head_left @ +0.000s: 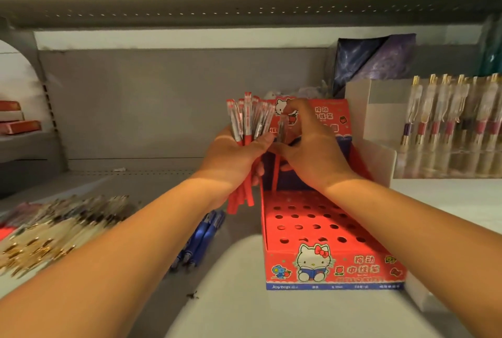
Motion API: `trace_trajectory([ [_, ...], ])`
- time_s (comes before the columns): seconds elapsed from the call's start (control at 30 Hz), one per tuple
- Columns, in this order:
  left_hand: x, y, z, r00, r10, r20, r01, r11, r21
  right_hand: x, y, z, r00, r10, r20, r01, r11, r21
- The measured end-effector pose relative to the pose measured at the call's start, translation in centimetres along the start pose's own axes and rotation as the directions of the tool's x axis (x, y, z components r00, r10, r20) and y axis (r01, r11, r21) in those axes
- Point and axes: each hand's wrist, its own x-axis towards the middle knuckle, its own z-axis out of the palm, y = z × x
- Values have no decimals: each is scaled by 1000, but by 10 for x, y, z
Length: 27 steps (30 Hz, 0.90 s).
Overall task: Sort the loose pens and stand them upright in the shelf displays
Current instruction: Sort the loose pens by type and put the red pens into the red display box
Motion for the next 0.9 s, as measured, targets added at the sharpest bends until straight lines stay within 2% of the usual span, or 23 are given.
trace_trajectory([
  [0.1,0,1,-2,1000,-12,8,12,1000,-25,-1,3,0,1000,2,-20,-2,1000,-10],
  [0.2,-2,2,-2,999,-33,23,34,999,-38,-4,8,-2,999,-2,-42,-2,994,-109],
  [0.37,-5,3,-1,996,-61,61,63,998,-28,-9,12,1,996,41,85,-33,995,-96],
  [0.53,-5,4,1,993,-87,79,90,995,-34,-11,12,-6,986,112,121,-105,992,-67],
  [0.7,-4,2,2,993,-75,89,80,996,-48,-12,10,-10,985,98,145,-88,993,-75],
  [0.83,-3,1,1,992,-84,91,87,996,-31,-16,9,-11,960,94,262,-30,971,-236],
  [0.9,-3,1,1,993,-76,91,79,996,-27,-15,6,-10,966,80,247,-15,968,-252],
])
